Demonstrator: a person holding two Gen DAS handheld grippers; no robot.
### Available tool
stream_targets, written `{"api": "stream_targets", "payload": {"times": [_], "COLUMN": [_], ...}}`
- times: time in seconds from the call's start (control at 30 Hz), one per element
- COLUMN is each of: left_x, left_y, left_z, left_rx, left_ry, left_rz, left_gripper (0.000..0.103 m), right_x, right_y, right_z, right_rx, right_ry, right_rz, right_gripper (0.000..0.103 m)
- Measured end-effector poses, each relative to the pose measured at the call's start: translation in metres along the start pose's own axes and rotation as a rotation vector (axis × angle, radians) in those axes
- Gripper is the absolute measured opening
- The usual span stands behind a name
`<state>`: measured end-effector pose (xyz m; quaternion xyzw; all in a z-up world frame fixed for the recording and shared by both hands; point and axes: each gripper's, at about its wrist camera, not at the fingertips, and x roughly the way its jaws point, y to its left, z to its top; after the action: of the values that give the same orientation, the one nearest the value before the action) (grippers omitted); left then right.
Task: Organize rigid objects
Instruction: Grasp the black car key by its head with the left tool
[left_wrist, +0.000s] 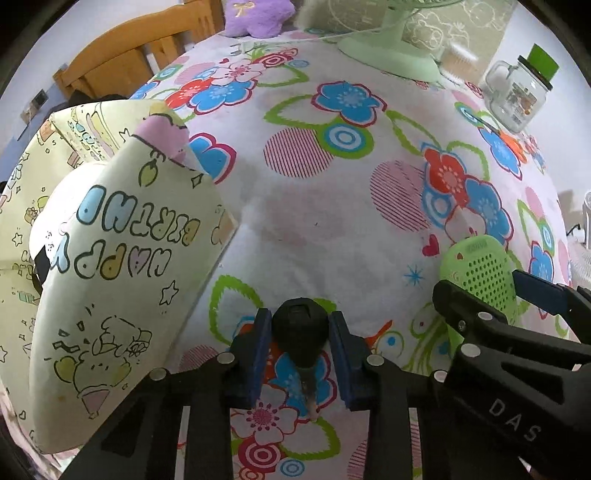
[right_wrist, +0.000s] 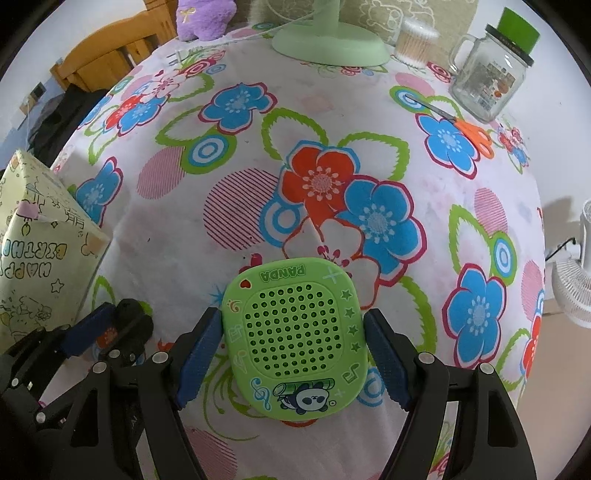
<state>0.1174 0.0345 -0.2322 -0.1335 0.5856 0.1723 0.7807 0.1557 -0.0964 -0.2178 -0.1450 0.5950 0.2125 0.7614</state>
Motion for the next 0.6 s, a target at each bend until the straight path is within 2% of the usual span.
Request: {"api": "stream_targets", "payload": {"times": [0.13,0.33,0.6], "left_x": [-0.011,-0.023,-0.035], "left_y": [-0.005,-0.01,-0.026], "left_z": [-0.023,-0.04,-0.06], "left_rx": [0.022,0.071,0.2], "left_ry": [0.012,0.029,0.028], "left_rz": [0.002,-0.011,-0.035], "left_gripper": [0.031,0.031,0.031], "right_x": [-0.002,-0.007,-0.021], "right_y": [-0.003,-0.007,-0.014], "right_z": [-0.007,-0.021,-0.048], "right_rx": [0.022,0.064,0.164], "right_ry": [0.007,0.009,0.014], "right_rz": [-0.008,-0.016,-0.055], "right_gripper": [0.08,0.08,0.08]}}
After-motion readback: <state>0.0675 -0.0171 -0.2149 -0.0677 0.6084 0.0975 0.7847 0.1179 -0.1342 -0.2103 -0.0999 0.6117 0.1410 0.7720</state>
